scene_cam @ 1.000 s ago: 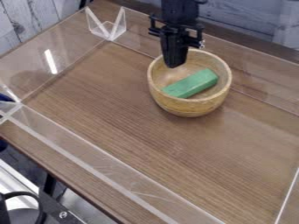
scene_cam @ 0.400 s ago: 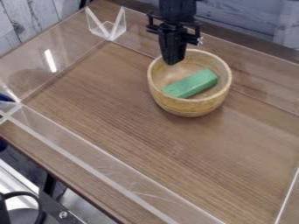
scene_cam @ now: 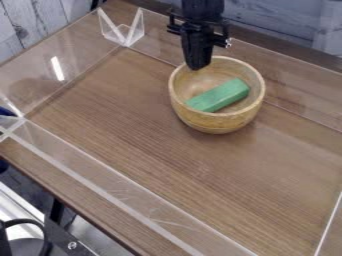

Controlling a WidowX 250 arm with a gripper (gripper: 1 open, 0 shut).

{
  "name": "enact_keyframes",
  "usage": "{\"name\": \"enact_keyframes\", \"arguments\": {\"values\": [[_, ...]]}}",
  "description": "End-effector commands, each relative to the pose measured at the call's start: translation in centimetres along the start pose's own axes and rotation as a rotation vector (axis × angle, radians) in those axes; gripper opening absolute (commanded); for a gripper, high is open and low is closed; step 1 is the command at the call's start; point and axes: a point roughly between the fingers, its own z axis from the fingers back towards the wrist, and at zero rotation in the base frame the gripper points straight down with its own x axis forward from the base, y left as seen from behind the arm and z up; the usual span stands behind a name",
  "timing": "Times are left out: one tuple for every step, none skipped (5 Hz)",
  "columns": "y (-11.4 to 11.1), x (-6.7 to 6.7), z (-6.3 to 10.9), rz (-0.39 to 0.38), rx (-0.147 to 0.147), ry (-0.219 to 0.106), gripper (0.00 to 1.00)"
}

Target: Put the green block in the brown bowl

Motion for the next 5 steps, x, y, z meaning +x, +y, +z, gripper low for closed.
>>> {"name": "enact_keyframes", "arguments": {"values": [[0.4, 0.8, 2.7, -0.001, 0.038, -0.088, 0.0], [0.5, 0.8, 2.7, 0.004, 0.038, -0.089, 0.0], [0.8, 0.7, 2.7, 0.01, 0.037, -0.091, 0.0], [1.1, 0.5, 2.8, 0.017, 0.037, -0.094, 0.0], [1.5, 0.3, 2.9, 0.026, 0.036, -0.098, 0.0]]}}
